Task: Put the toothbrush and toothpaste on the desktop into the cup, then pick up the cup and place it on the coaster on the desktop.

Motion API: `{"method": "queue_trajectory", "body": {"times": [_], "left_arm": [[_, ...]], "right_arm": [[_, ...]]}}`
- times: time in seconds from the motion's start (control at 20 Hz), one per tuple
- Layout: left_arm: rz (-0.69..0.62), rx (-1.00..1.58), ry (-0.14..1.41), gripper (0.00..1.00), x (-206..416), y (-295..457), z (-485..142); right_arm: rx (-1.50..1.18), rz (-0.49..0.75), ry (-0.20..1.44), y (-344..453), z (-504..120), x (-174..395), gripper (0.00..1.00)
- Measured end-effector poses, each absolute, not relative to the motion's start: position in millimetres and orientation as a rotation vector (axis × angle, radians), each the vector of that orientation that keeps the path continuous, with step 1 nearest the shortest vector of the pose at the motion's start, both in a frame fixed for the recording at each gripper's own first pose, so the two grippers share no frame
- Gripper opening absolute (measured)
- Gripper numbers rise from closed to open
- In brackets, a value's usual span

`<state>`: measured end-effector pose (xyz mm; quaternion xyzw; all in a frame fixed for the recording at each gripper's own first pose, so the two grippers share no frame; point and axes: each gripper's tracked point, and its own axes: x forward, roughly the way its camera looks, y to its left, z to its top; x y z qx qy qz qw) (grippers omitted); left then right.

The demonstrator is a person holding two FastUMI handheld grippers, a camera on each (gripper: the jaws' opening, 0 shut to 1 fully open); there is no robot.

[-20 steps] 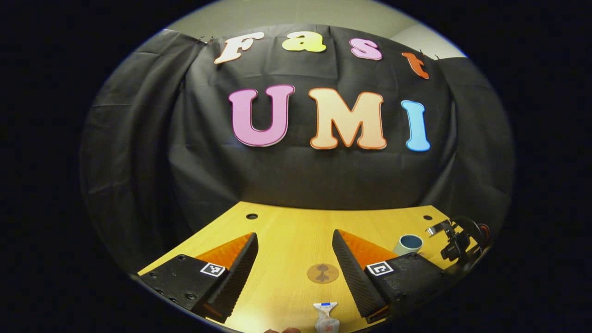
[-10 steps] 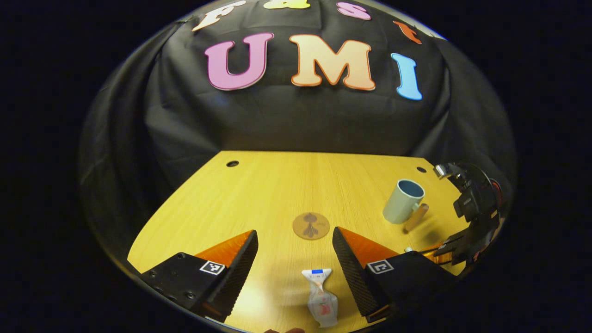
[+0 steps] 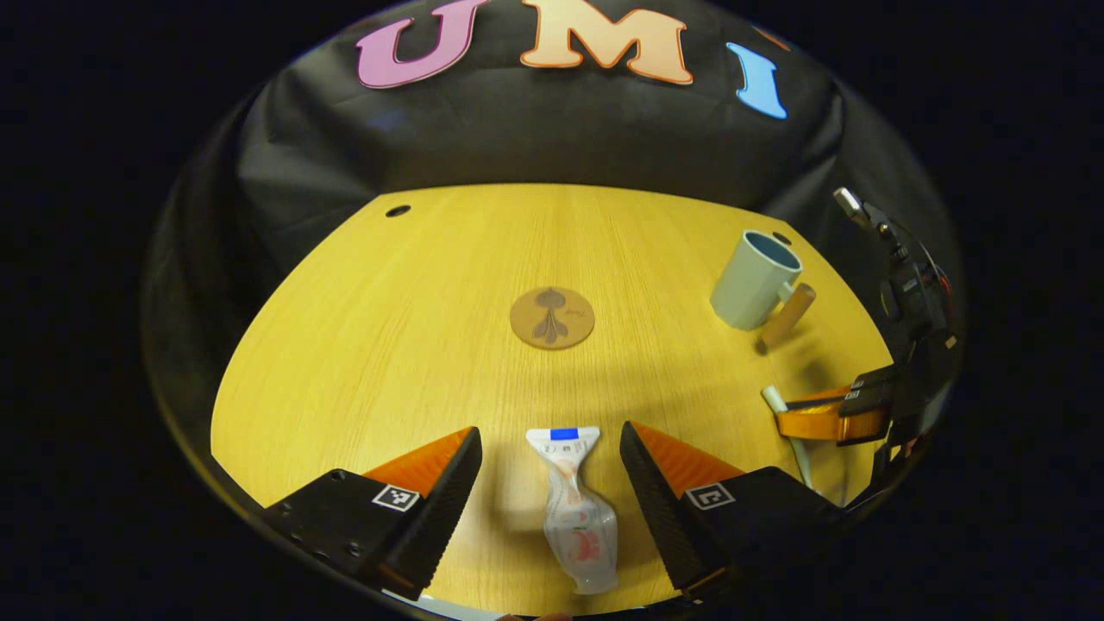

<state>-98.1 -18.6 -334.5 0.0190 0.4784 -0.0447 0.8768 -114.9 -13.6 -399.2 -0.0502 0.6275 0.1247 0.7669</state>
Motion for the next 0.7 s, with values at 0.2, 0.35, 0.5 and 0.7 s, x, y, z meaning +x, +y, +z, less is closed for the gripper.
{"method": "queue_trajectory", "body": {"times": [0.2,0.35,0.5,0.7], "left_arm": [[-0.093,0.021,1.082,0.95,-111,-22,-352],[-0.088,0.021,1.119,0.95,-116,-22,-362],[-0.080,0.045,1.119,0.95,-114,-19,-363],[-0.067,0.078,1.127,0.89,-114,-19,-365]], "right_arm": [[-0.112,0.273,1.356,-14,-398,-114,0.05],[-0.104,0.276,1.355,-13,-399,-113,0.05],[-0.106,0.275,1.350,-13,-399,-114,0.04],[-0.109,0.279,1.345,-13,-399,-113,0.05]]}}
